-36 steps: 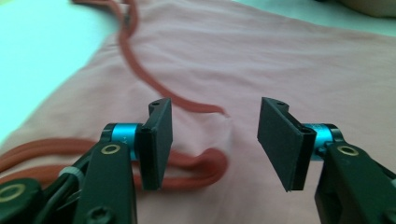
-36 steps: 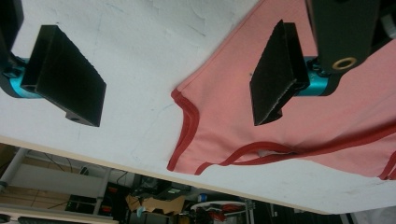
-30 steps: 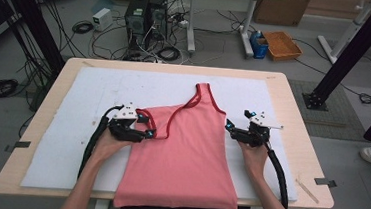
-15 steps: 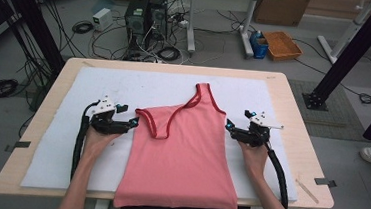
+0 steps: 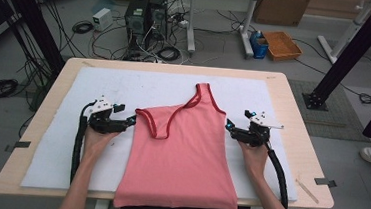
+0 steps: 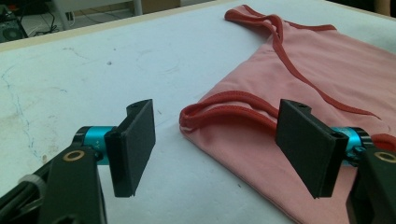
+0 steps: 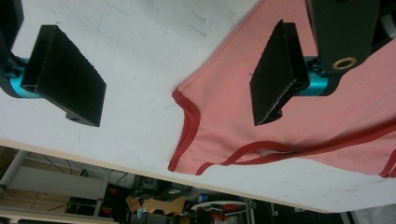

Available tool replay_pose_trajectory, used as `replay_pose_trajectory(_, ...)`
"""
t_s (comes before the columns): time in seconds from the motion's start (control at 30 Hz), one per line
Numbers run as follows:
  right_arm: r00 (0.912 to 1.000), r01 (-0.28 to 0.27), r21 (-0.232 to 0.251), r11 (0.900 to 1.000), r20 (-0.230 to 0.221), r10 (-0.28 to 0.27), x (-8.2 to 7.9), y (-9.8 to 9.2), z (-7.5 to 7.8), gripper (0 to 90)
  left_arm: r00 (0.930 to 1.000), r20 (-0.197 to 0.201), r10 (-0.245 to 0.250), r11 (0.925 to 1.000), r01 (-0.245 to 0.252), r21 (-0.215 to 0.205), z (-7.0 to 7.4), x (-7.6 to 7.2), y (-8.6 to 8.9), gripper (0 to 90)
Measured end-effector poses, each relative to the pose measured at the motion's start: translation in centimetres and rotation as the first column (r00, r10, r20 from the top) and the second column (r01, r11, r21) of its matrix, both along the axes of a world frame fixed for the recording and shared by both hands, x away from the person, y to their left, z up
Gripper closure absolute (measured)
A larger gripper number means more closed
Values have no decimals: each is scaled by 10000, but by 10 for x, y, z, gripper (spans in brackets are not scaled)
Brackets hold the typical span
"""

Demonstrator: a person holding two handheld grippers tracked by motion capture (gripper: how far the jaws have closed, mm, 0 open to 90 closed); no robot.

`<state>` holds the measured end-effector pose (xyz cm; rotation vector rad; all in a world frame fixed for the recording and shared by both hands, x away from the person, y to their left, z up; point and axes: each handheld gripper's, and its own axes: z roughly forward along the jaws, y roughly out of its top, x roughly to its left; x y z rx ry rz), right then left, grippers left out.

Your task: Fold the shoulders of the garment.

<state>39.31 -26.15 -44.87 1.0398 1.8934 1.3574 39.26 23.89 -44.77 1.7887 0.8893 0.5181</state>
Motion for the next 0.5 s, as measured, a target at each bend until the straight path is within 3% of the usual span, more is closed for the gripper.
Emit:
replay_pose_trajectory(0.13,9999,-43,35,10000,-136,43,1,-1,0,181,9998,-50,183,9998,-183,47,0,0,-1,289)
replay_pose_trajectory(0.27,9978,-93,568,9983,-650,130,5,-7,2,181,9993,-123,340,9992,-342,-205,0,1,3,289)
replay_pose_trajectory(0.4,9974,-114,-315,9994,-718,91,7,-11,9,181,9991,-116,401,9990,-403,-179,0,1,2,289)
replay_pose_trajectory(0.5,9946,-154,-315,9994,-1027,121,13,-13,15,181,9991,-121,417,9990,-419,-163,-1,1,2,289)
